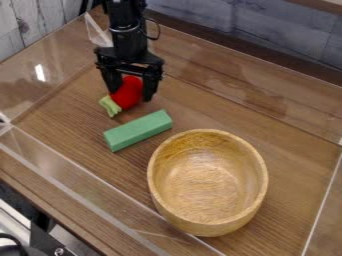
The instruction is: Move the red fruit to the right
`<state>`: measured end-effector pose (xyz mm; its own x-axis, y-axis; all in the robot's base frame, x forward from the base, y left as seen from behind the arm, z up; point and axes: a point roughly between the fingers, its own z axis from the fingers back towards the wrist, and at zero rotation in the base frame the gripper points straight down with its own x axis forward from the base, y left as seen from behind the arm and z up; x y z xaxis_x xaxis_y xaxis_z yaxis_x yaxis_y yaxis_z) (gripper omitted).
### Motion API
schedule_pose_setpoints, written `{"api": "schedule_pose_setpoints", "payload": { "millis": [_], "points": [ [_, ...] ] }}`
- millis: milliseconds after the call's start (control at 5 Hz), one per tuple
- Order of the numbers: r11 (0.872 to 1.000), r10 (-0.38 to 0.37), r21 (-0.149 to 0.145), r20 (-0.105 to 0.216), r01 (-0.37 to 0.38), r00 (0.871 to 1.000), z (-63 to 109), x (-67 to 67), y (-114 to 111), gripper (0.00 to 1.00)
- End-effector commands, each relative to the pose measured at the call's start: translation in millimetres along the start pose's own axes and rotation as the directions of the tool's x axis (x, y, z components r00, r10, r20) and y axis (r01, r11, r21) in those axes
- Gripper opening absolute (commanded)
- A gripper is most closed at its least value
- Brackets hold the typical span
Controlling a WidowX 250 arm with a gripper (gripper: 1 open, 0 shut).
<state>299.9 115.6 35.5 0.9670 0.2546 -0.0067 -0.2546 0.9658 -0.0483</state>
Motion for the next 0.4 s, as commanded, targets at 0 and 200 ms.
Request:
{"api": "schedule_pose_setpoints", "payload": {
  "millis": [0,200],
  "points": [
    [0.999,-0.044,0.002,0.052,0.044,0.998,19.0,3.7,-7.4,1.00],
    [0.997,-0.073,0.000,0.052,0.073,0.996,20.8,2.5,-7.9,1.00]
  ]
}}
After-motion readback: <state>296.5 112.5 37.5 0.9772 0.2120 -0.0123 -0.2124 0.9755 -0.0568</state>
